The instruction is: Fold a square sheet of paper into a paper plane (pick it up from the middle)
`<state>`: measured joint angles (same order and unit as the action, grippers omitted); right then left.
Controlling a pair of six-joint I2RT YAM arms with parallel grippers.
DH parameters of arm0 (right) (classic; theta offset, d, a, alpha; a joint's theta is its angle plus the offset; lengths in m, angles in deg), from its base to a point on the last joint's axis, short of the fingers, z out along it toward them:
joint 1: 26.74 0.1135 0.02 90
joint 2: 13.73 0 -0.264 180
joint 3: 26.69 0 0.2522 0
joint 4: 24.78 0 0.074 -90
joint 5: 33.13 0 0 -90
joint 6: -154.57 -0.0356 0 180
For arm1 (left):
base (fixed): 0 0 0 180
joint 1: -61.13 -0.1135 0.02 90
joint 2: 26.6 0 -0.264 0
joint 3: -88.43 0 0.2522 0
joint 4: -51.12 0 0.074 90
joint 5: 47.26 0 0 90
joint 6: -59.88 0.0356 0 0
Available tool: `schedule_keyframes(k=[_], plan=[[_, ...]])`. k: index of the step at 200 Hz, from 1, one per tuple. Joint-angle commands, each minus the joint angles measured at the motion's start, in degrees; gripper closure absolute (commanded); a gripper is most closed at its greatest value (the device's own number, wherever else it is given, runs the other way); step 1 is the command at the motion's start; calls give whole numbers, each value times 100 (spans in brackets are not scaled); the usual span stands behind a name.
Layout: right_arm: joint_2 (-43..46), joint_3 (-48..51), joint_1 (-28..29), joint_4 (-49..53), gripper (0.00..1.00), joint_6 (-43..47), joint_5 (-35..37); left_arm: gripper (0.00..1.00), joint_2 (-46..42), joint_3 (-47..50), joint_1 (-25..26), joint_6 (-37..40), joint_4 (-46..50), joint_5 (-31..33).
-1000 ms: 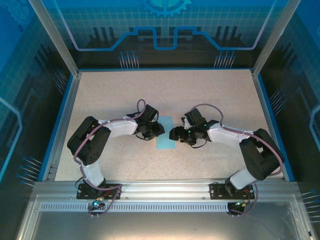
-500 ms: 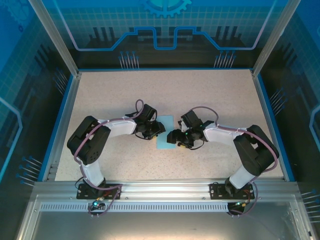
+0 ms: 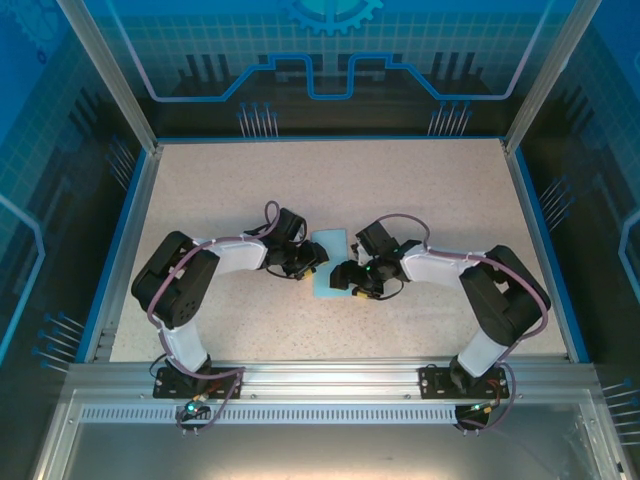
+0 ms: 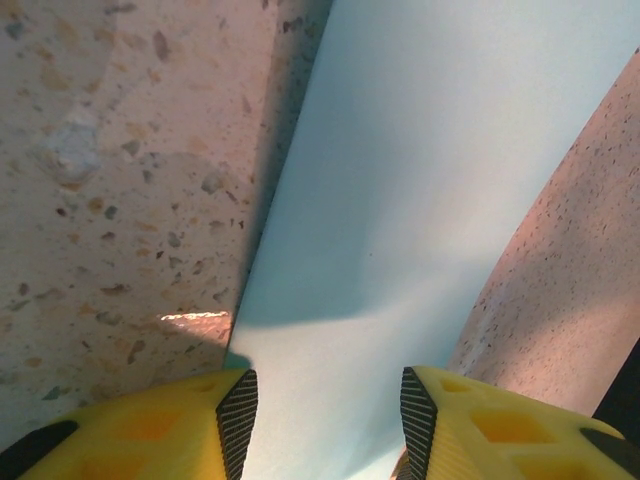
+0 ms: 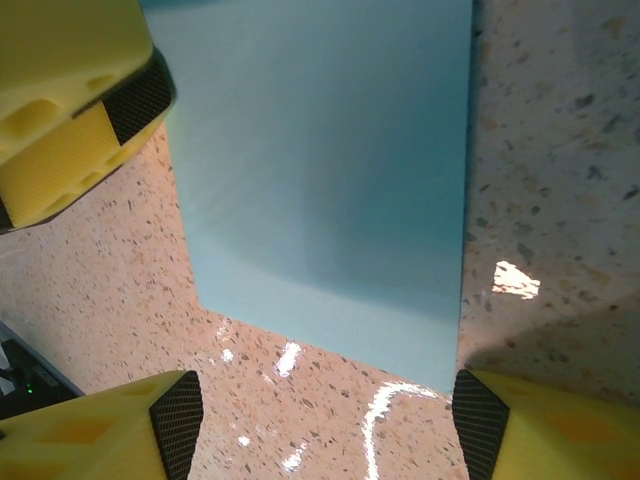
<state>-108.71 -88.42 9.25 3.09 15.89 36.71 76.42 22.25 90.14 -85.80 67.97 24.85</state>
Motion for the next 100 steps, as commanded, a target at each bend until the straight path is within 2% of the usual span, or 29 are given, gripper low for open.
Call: schedule_keyframes(k=[1, 100], plan=[[-151, -196, 117, 224, 30, -46, -18, 52, 166, 292, -67, -113, 351, 250], [-440, -675, 183, 257, 32, -39, 105, 53, 177, 452, -63, -105, 278, 242]])
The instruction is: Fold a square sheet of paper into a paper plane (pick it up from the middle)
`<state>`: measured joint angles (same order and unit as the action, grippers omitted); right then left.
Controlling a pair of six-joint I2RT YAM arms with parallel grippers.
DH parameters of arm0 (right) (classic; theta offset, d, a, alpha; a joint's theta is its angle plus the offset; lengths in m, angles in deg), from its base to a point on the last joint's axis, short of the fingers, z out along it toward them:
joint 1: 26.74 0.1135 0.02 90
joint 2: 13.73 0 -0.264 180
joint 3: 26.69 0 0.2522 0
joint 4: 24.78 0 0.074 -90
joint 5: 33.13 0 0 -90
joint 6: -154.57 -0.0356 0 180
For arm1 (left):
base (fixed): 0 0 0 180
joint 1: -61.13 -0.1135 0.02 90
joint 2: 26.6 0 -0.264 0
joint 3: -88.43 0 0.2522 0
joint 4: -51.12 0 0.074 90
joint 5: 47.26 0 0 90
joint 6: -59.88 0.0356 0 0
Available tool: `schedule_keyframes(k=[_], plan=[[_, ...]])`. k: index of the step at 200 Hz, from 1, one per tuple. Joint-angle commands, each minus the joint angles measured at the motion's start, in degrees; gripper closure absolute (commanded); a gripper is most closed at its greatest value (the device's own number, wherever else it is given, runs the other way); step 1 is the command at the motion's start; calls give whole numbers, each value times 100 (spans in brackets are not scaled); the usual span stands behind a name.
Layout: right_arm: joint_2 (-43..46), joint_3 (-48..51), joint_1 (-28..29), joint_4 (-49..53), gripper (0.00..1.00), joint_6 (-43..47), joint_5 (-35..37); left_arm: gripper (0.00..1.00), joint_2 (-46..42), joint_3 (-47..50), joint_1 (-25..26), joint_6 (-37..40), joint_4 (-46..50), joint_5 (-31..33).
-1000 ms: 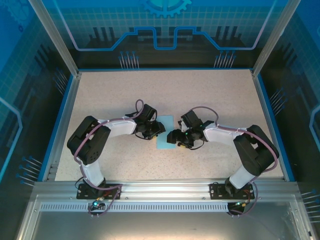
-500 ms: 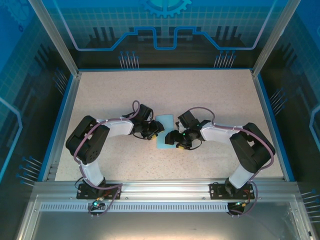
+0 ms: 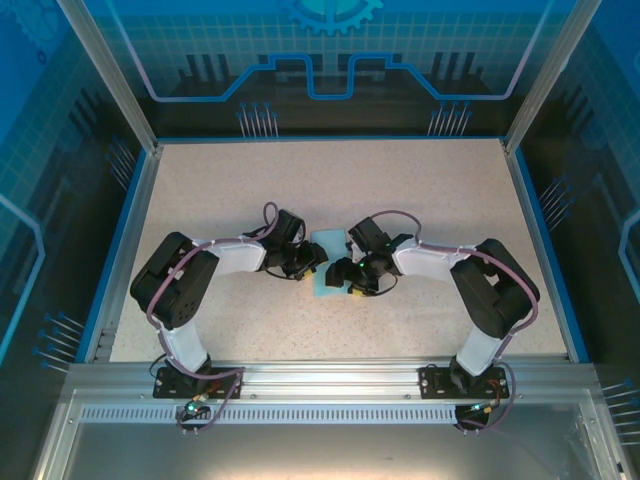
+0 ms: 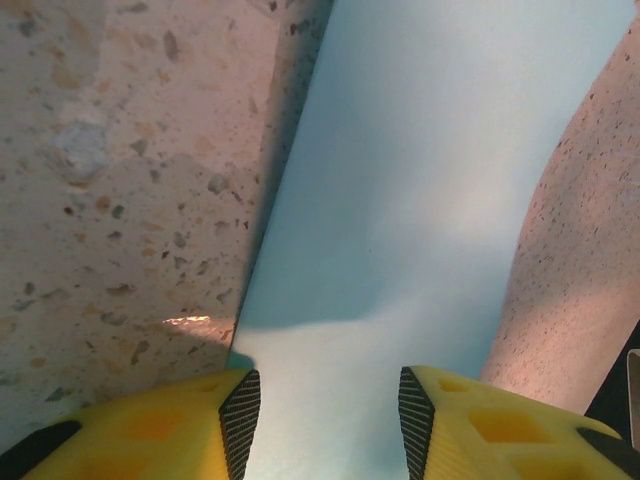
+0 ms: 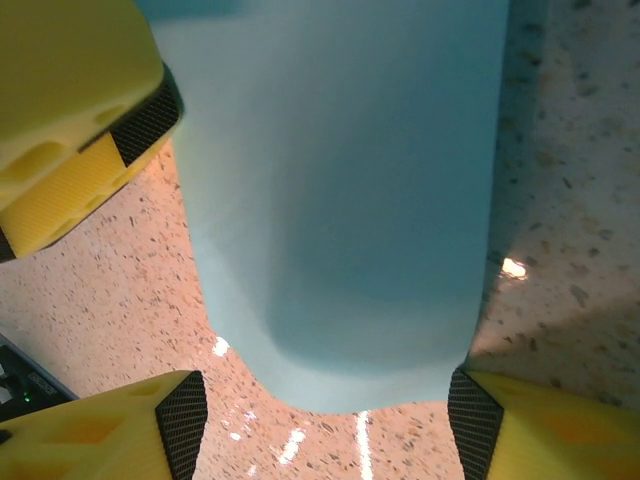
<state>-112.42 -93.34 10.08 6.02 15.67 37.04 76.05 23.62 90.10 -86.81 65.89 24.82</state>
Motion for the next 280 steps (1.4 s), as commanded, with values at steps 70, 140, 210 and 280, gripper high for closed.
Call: schedule_keyframes(k=[70, 140, 210, 280], plan=[[501, 132, 105, -840, 33, 195, -82, 54, 150, 357, -65, 26, 492, 262], [408, 155, 54, -1286, 33, 747, -125, 57, 118, 411, -59, 34, 487, 288], [376, 453, -23, -1083, 41, 379, -200, 61, 53, 429, -62, 29, 490, 297], [682, 780, -92, -1060, 67, -257, 5, 62, -70, 446, -63, 52, 465, 288]])
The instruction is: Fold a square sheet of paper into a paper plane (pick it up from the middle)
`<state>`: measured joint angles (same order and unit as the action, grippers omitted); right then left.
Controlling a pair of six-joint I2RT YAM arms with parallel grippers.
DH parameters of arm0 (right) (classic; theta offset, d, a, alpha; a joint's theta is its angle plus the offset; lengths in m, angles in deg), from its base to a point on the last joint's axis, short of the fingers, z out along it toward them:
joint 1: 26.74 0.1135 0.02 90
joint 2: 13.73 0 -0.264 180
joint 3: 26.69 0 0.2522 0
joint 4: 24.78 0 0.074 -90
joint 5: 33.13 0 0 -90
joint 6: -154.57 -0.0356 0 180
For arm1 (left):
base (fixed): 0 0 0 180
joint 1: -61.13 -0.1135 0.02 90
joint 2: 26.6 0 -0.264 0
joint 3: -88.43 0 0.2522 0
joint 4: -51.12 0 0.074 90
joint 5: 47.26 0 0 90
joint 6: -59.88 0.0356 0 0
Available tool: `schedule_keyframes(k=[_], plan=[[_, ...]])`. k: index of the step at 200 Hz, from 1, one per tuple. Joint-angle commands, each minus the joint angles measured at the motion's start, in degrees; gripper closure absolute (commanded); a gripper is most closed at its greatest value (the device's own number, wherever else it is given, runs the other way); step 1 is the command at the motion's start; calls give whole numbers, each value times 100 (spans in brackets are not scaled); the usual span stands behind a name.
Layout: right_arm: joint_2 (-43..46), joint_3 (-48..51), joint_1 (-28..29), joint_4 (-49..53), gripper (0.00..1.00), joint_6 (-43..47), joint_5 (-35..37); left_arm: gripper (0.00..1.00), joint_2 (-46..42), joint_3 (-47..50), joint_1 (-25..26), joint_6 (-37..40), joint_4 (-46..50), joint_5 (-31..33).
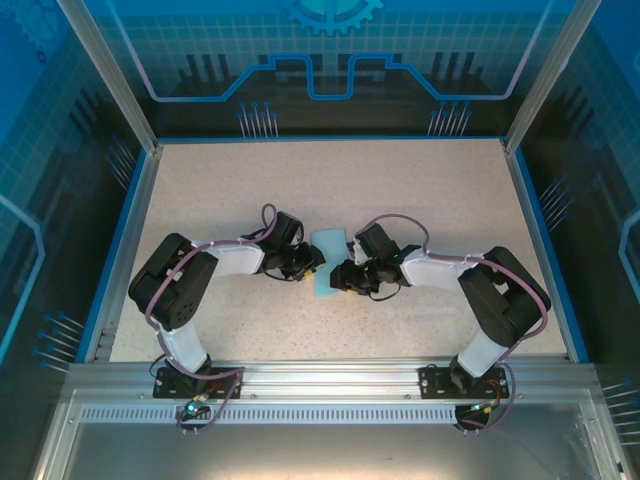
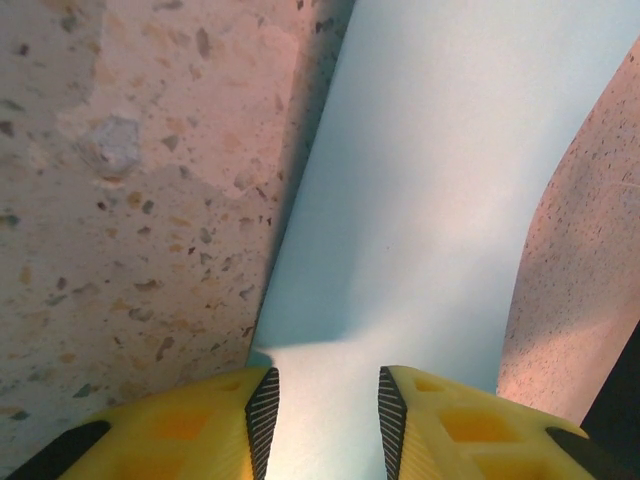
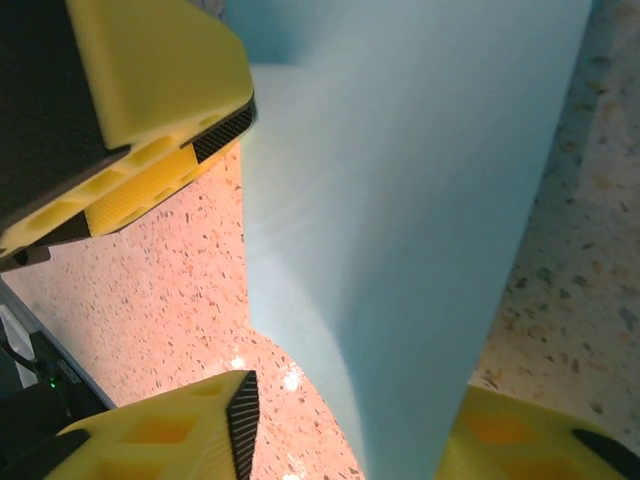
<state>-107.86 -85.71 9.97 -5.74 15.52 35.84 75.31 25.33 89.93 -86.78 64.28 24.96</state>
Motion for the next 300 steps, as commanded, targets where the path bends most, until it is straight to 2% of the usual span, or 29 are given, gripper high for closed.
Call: schedule_keyframes(k=[1, 50, 67, 85, 115, 146, 206, 223, 239, 253, 300], plan=[[222, 17, -83, 119, 67, -239, 130, 62, 4, 272, -43, 50, 625, 275], [228, 51, -231, 366, 90, -258, 320, 60, -314, 276, -41, 174, 551, 147], [228, -21, -277, 533, 98, -10, 232, 56, -457, 259, -41, 302, 413, 12], [202, -156, -346, 927, 100, 483, 43, 53, -548, 170, -47, 481, 292, -153], [244, -300, -553, 1638, 100, 1284, -146, 55, -468, -36, -41, 690, 272, -199], [335, -315, -724, 1872, 100, 1563, -195, 62, -243, -129, -41, 708, 221, -202], [194, -379, -758, 1779, 98, 1514, -251, 69, -139, -189, -47, 768, 141, -249], [254, -345, -784, 1736, 93, 1440, -268, 72, 31, -232, -45, 780, 239, -186], [357, -288, -810, 1679, 84, 1336, -285, 74, 120, -201, -41, 739, 263, -132], [449, -224, -839, 1669, 81, 1248, -291, 75, 133, -183, -44, 727, 268, -113], [707, -63, -910, 1680, 81, 974, -319, 75, 154, -183, -46, 753, 317, -76]])
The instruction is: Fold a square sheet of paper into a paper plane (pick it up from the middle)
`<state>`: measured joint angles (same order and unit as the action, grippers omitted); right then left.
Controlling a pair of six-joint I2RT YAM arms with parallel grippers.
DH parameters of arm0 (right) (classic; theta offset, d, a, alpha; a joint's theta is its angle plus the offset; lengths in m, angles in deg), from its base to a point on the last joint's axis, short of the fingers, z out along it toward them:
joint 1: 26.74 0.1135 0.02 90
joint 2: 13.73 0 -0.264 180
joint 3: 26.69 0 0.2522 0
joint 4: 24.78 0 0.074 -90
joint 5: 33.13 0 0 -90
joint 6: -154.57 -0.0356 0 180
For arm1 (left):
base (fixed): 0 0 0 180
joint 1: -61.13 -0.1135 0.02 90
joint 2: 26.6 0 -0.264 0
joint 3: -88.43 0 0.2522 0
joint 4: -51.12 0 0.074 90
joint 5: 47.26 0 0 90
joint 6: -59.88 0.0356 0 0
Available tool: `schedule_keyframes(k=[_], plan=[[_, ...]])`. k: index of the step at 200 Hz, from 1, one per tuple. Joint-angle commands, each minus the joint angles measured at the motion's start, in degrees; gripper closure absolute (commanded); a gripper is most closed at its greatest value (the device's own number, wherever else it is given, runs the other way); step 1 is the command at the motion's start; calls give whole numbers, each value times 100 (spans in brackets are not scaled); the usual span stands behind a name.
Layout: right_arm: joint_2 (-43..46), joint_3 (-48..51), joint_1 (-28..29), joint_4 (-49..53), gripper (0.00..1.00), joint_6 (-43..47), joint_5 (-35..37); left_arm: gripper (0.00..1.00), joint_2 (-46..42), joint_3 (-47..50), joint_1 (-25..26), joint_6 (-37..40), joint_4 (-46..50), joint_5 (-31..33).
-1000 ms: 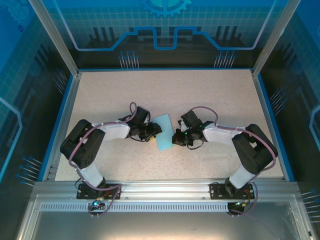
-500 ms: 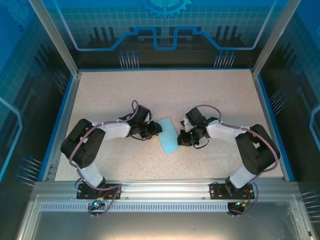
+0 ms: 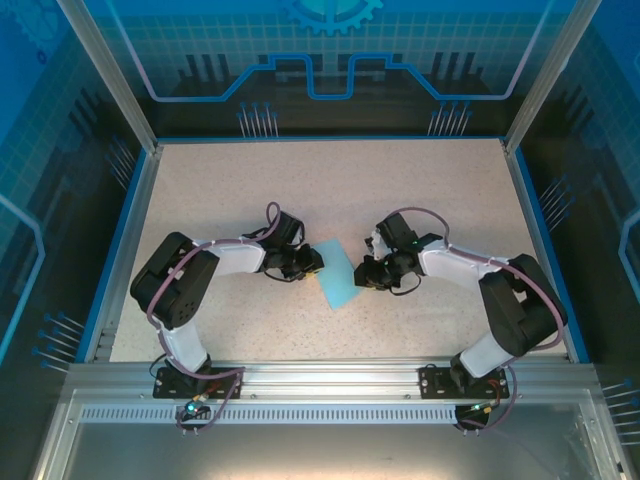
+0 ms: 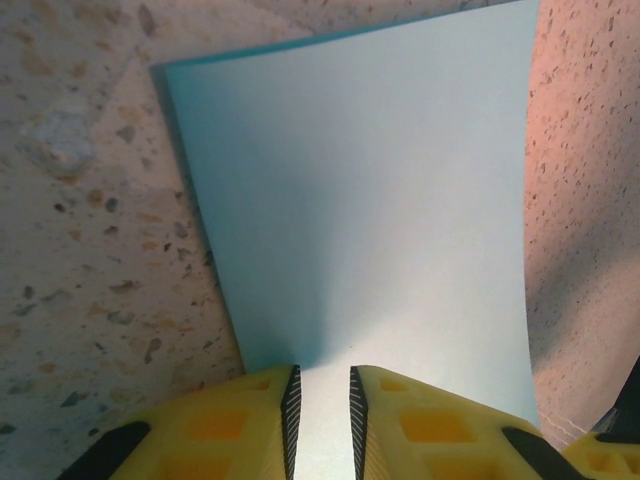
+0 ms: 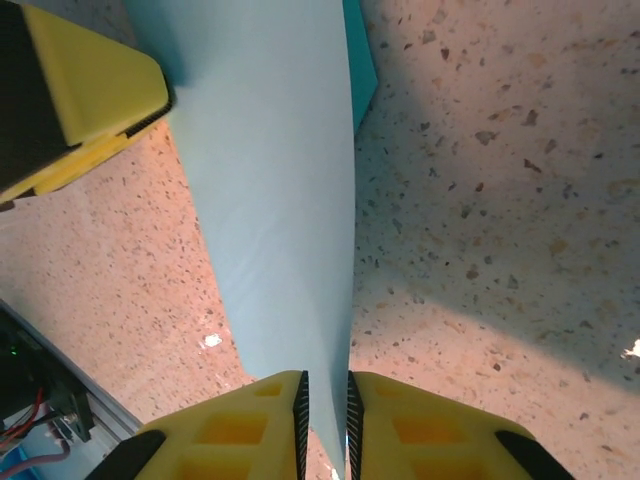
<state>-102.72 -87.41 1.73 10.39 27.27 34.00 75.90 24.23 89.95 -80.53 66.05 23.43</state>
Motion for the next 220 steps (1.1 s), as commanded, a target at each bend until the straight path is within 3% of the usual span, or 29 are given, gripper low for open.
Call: schedule_keyframes(k=[1, 55, 107, 220], plan=[[196, 112, -87, 66, 81, -205, -142, 75, 95, -73, -45, 128, 143, 77], [229, 153, -57, -215, 95, -408, -500, 76, 130, -56, -43, 119, 116, 59], [-16, -13, 130, -1121, 95, -731, -756, 77, 166, -46, -42, 128, 84, 50], [-927, -552, 436, -1596, 94, -1015, -357, 82, 209, -63, -43, 156, 59, 15]])
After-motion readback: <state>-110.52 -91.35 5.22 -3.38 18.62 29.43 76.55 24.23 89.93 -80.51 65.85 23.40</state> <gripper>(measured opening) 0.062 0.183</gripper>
